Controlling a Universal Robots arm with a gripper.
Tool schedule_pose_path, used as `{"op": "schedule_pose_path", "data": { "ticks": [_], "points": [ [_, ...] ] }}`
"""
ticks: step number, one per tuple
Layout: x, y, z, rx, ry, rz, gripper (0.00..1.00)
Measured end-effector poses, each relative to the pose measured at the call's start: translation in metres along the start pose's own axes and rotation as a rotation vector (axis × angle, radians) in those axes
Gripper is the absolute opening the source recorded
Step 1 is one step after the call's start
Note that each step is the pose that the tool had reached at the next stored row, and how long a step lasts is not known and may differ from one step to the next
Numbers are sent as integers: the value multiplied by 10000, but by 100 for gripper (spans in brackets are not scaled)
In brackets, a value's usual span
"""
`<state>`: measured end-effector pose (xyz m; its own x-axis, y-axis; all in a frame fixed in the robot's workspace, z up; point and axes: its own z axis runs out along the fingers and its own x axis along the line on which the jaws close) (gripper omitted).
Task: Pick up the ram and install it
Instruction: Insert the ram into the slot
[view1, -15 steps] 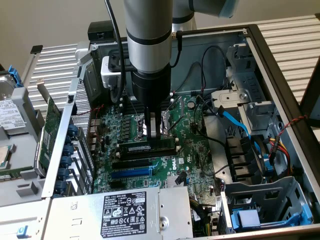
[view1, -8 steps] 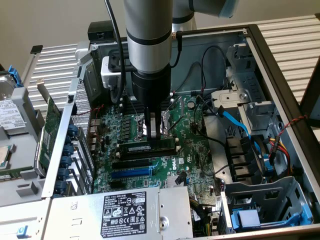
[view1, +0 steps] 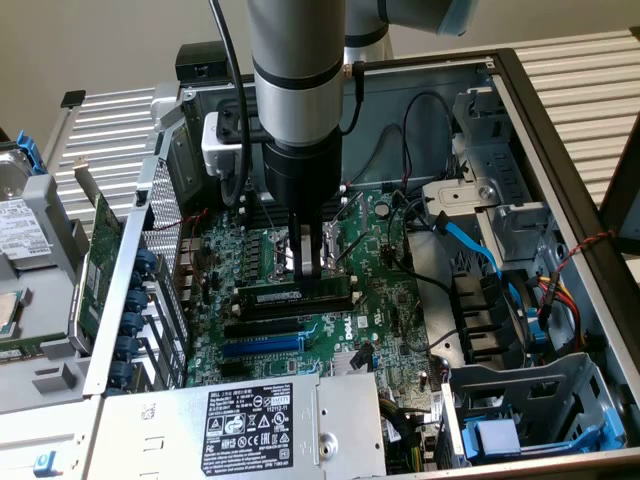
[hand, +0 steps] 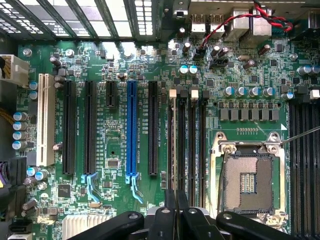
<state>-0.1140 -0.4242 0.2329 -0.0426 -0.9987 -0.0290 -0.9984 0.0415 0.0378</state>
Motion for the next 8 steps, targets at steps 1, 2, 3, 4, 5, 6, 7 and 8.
{"op": "schedule_pose_path", "data": {
  "ticks": [1, 2, 3, 4, 5, 6, 7, 8],
  "points": [
    [0, 0, 0, 0, 0, 2, 12],
    [0, 0, 0, -1, 1, 6, 12],
    [0, 0, 0, 0, 0, 14, 12],
    [0, 0, 0, 0, -1, 25, 12],
    [0, 0, 0, 0, -1, 39, 12],
    [0, 0, 0, 0, -1, 51, 12],
    [0, 0, 0, 1, -2, 53, 12],
    [0, 0, 0, 1, -2, 57, 12]
  ]
}}
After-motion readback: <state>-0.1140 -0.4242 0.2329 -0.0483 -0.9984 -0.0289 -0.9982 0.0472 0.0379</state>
